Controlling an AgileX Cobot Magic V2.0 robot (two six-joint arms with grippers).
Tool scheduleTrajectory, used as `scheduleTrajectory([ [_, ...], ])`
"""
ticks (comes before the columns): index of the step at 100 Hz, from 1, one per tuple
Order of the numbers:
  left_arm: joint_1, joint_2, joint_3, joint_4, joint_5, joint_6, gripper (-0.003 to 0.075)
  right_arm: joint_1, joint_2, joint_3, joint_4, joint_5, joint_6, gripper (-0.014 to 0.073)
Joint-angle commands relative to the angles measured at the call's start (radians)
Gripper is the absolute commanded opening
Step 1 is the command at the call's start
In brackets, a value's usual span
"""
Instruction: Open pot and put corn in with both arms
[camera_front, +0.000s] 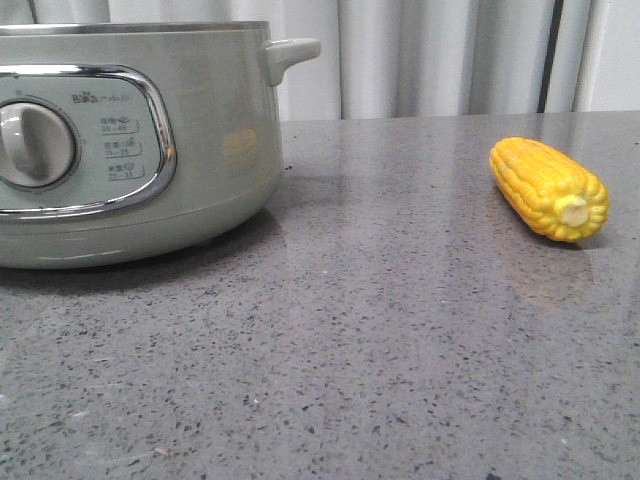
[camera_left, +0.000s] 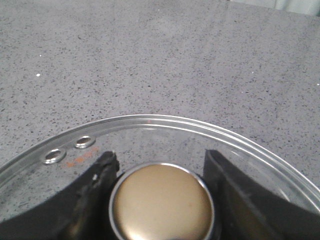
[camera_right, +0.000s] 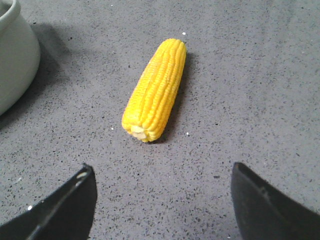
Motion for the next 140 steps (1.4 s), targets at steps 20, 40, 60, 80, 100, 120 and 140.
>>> scheduleTrajectory([
  [20, 0.001, -0.033, -0.038, -0.004, -0.136, -0.002, 0.0472, 0.002, 0.010, -0.037, 0.010, -0.119, -0.009, 0.0480],
  [40, -0.091, -0.183, -0.039, -0.050, -0.202, -0.002, 0.0471, 0.002, 0.073, -0.076, 0.030, -0.172, -0.009, 0.0480],
  [60, -0.220, -0.444, -0.049, -0.011, -0.171, -0.002, 0.0471, 0.002, 0.297, -0.215, 0.039, -0.073, -0.018, 0.0480],
  [80, -0.275, -0.710, -0.049, -0.011, 0.016, -0.004, 0.0471, 0.002, 0.554, -0.346, 0.039, -0.028, -0.035, 0.0480],
  [100, -0.301, -0.895, -0.049, -0.011, 0.274, -0.004, 0.0471, 0.002, 0.788, -0.419, 0.043, -0.064, -0.035, 0.0480],
  [120, -0.301, -0.959, -0.049, -0.012, 0.306, -0.004, 0.0471, 0.002, 0.943, -0.447, 0.124, -0.084, -0.035, 0.0479],
  [140, -0.301, -0.963, -0.049, -0.028, 0.306, -0.004, 0.0471, 0.002, 0.977, -0.453, 0.139, -0.072, -0.035, 0.0241],
])
